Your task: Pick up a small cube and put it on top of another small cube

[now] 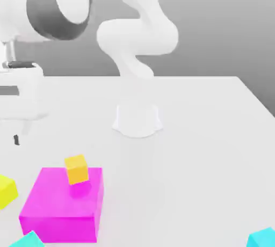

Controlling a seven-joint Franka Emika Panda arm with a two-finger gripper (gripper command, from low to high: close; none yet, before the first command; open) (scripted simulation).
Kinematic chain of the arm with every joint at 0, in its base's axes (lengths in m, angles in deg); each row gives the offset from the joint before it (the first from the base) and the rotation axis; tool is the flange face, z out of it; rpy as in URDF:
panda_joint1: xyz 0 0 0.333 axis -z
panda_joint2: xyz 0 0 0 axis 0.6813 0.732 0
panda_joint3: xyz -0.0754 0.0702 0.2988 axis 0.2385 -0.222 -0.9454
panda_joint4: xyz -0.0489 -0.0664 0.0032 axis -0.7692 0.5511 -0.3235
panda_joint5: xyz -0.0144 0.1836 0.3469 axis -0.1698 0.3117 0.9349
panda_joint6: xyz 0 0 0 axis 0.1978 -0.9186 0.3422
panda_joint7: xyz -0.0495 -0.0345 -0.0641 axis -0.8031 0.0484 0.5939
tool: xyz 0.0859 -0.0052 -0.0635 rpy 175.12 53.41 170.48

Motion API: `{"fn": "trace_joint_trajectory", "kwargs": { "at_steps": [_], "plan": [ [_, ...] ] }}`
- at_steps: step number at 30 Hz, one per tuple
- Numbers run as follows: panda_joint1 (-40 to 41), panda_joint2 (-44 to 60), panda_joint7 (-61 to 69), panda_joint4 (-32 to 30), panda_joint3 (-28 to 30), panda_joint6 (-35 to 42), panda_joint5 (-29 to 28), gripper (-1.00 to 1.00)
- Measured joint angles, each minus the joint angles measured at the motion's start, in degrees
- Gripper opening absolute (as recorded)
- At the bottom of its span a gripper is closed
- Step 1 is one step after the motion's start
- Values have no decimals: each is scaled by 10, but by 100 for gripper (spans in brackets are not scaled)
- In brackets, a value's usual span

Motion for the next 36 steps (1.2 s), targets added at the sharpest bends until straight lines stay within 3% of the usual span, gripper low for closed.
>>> {"fn": "trace_joint_trajectory", "kwargs": {
  "at_steps": [7, 12, 13, 20, 25, 32, 35, 36],
  "plan": [
    [60, 134, 51, -14, 27, -51, 15, 0],
    [122, 237, 113, 7, -37, -118, 91, 0],
    [130, 247, 119, 9, -47, -126, 99, -100],
    [128, 245, 117, 8, -45, -123, 97, -100],
    [76, 159, 55, -7, 15, -58, 13, -100],
    [-40, 166, -13, 121, -38, 50, -56, -100],
    [-42, 214, -2, 139, -62, 20, -37, -100],
    [-37, 232, 4, 141, -69, 5, -28, 100]
  ]
}}
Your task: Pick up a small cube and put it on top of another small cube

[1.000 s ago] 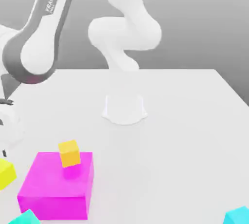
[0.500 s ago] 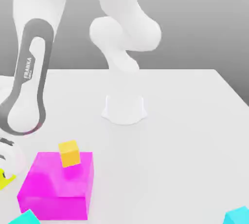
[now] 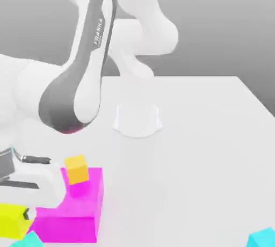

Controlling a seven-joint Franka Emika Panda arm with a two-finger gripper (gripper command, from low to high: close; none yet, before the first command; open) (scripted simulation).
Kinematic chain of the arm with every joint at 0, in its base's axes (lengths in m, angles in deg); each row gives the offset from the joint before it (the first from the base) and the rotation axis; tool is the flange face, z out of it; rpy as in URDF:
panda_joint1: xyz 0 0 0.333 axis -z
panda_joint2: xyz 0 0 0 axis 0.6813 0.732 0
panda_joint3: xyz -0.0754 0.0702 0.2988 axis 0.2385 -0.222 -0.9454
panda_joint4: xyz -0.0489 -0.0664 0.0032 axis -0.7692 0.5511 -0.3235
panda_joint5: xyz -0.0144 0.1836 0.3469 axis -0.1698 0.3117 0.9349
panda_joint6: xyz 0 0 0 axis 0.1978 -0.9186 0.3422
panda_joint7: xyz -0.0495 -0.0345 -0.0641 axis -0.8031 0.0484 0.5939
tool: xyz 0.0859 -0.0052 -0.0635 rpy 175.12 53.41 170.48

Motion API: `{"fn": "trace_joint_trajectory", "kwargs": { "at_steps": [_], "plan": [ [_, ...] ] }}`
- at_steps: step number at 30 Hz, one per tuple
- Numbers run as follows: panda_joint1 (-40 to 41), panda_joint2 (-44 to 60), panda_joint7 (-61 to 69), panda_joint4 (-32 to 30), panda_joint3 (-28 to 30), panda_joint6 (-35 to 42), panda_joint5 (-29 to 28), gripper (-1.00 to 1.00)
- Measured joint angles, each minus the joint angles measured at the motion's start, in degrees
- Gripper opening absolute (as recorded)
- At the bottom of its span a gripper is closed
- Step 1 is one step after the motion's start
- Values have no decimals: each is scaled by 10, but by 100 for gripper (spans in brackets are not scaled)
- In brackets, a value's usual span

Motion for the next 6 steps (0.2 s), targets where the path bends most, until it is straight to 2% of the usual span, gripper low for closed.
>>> {"fn": "trace_joint_trajectory", "kwargs": {
  "at_steps": [6],
  "plan": [
    [2, 9, 3, 1, -4, -8, 4, 100]
  ]
}}
